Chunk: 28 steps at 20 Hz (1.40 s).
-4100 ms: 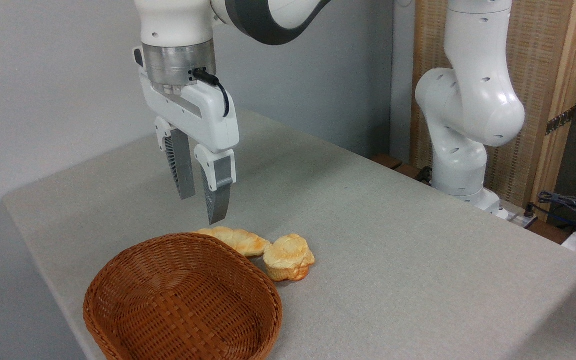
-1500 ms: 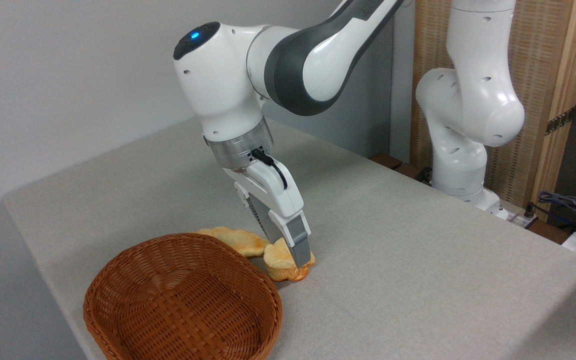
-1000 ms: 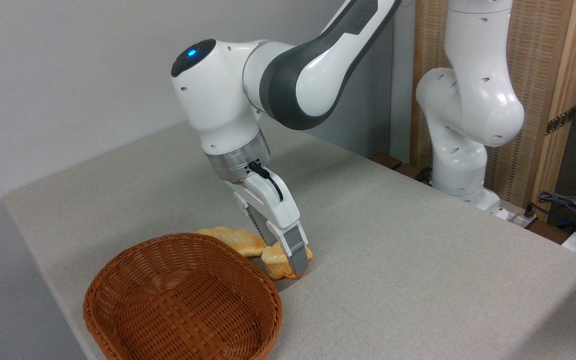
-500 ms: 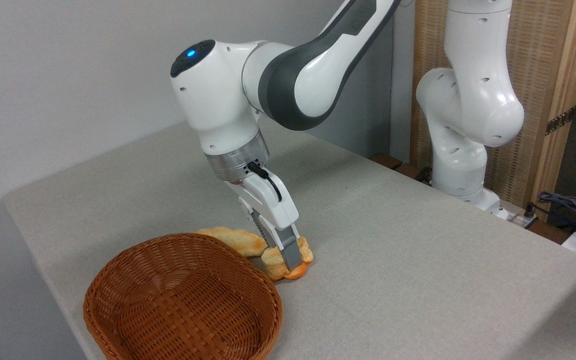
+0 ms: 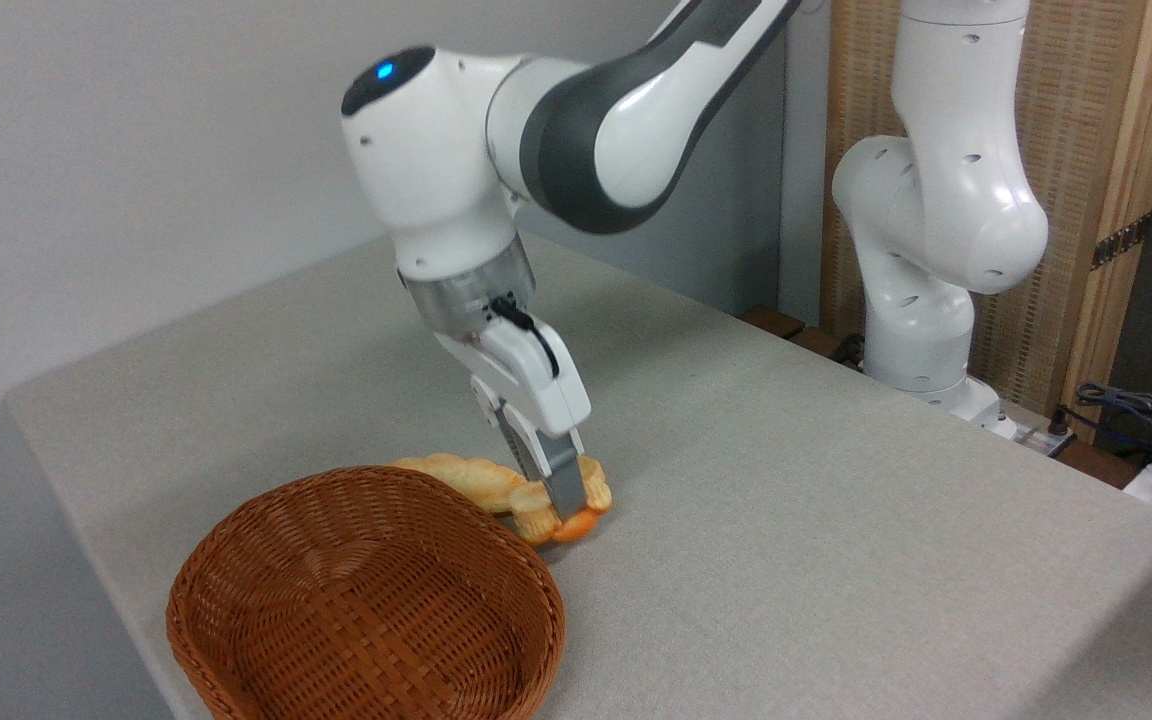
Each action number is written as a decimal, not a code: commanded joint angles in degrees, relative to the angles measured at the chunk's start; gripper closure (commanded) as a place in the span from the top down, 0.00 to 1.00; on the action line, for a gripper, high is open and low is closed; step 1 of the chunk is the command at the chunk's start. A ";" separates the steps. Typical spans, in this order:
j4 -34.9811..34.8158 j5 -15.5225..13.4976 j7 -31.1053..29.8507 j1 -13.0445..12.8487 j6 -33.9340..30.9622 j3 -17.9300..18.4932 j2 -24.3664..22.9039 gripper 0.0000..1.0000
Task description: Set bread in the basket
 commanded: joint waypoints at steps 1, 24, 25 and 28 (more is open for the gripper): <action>1.96 -2.82 0.88 -0.44 0.08 -0.17 -3.74 0.38; 5.66 -4.59 0.09 0.35 20.56 0.36 1.54 1.00; 5.75 -4.59 -0.61 0.35 20.56 0.36 1.45 1.00; 6.45 -3.97 -5.43 0.17 18.55 0.01 0.75 1.00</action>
